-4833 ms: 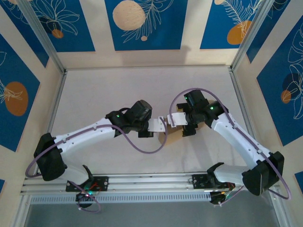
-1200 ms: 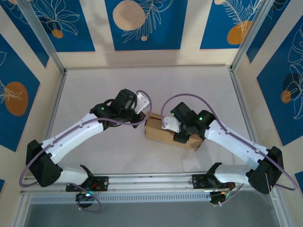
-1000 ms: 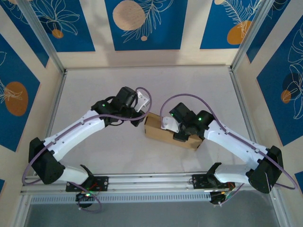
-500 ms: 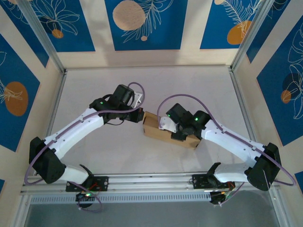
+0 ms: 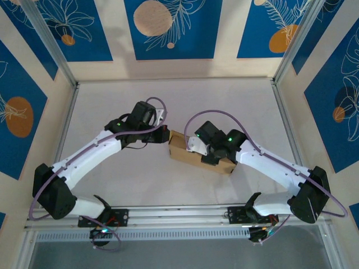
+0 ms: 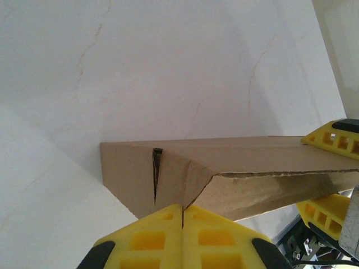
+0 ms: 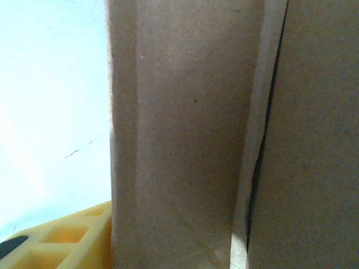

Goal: Fold the paper box

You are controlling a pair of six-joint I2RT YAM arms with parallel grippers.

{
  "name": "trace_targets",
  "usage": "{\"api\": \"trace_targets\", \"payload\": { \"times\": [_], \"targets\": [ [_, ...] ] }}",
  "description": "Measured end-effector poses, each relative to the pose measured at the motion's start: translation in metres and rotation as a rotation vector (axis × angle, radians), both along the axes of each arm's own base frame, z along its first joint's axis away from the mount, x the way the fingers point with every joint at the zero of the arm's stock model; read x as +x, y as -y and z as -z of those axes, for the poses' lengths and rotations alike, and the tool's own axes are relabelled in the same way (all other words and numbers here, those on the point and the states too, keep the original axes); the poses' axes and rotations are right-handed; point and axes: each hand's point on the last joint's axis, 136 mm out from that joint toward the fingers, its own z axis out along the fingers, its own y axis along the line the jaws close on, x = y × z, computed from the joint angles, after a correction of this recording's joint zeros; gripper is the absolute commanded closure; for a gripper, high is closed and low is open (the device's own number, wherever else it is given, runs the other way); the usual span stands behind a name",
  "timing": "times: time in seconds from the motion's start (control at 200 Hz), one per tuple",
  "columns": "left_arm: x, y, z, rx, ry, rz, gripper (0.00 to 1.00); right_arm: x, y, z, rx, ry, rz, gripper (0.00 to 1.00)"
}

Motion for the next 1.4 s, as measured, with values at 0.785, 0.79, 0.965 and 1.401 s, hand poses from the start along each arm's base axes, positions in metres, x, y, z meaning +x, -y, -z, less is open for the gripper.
{"api": "trace_targets", "payload": {
  "times": [0.785, 0.79, 0.965, 1.401],
  "targets": [
    [0.012, -0.015, 0.004, -0.035, 0.157, -0.092, 1.00, 0.011, -0.010, -0.002, 0.015, 0.007, 0.003, 0.33],
    [0.012, -0.016, 0.004, -0.035, 0.159, -0.094, 1.00, 0.011, -0.010, -0.002, 0.016, 0.007, 0.002, 0.33],
    [0.016, -0.019, 0.005, -0.039, 0.197, -0.119, 1.00, 0.012, -0.016, -0.007, 0.075, 0.004, -0.003, 0.25],
    [0.027, -0.034, 0.005, 0.030, 0.252, -0.190, 1.00, 0.007, -0.011, -0.094, 0.483, 0.083, 0.122, 0.31]
  ]
}}
